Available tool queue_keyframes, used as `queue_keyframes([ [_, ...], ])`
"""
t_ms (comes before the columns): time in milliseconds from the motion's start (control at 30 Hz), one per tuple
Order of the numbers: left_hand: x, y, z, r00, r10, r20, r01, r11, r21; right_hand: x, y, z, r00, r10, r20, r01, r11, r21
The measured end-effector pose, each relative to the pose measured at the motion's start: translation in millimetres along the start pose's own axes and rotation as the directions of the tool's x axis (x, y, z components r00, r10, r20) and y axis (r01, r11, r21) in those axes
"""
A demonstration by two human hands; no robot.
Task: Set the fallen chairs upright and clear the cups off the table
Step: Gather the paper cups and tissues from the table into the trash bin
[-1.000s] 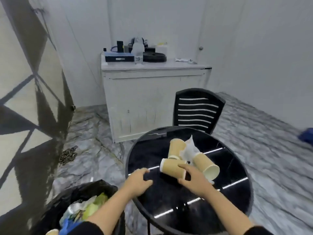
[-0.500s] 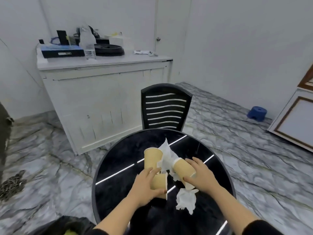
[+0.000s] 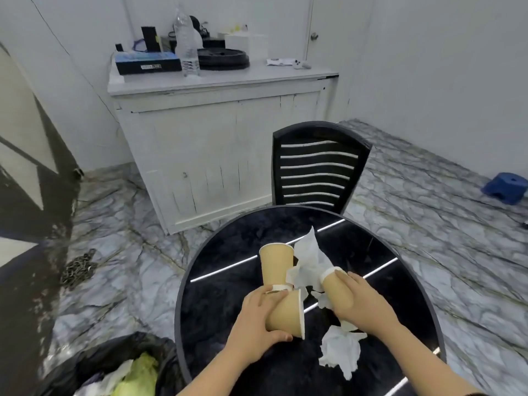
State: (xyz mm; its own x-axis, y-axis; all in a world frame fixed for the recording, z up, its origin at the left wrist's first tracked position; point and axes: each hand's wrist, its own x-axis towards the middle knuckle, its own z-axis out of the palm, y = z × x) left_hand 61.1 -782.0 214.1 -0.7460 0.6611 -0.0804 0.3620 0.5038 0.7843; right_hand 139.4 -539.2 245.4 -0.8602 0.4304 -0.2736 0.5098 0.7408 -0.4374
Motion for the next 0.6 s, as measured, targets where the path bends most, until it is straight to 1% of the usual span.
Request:
queue_keyframes([
  [100, -7.2, 1.9, -3.6, 1.000, -0.019, -0.005, 0.019, 0.997, -0.070, -5.0, -4.9, -6.5, 0.999, -0.012, -0.045, 0.017, 0.995, 0.102],
  [200, -18.1, 1.7, -17.8, 0.998, -0.017, -0.055, 0.011, 0.995, -0.102, -7.0, -28.9, -16.5, 0.991, -0.082, -0.107, 0.101, 0.979, 0.176],
  [267, -27.4, -2.4, -34.4, 0.987, -0.038, -0.157, 0.017, 0.991, -0.135, -5.3, -58.3, -20.8, 0.980, -0.154, -0.125, 0.177, 0.963, 0.203],
  [333, -39.6, -10.3, -56.3, 0.951, -0.077, -0.299, 0.029, 0.986, -0.163, -2.7, -96.2, -20.6, 0.958, -0.250, -0.143, 0.276, 0.939, 0.205],
  [400, -57.7, -23.5, -81.8, 0.886, -0.140, -0.443, 0.061, 0.980, -0.189, -2.2, -141.0, -13.7, 0.915, -0.369, -0.162, 0.397, 0.896, 0.200],
  [500, -97.8, -54.1, -117.0, 0.742, -0.295, -0.602, 0.139, 0.946, -0.293, -11.8, -212.4, 13.2, 0.832, -0.534, -0.148, 0.554, 0.798, 0.235],
  [533, -114.4, -67.2, -126.1, 0.686, -0.358, -0.633, 0.170, 0.925, -0.339, -17.7, -235.7, 27.0, 0.801, -0.586, -0.122, 0.596, 0.761, 0.258],
  [600, -151.2, -97.2, -139.5, 0.563, -0.483, -0.670, 0.257, 0.873, -0.414, -33.7, -277.9, 63.0, 0.726, -0.688, -0.026, 0.665, 0.691, 0.282],
])
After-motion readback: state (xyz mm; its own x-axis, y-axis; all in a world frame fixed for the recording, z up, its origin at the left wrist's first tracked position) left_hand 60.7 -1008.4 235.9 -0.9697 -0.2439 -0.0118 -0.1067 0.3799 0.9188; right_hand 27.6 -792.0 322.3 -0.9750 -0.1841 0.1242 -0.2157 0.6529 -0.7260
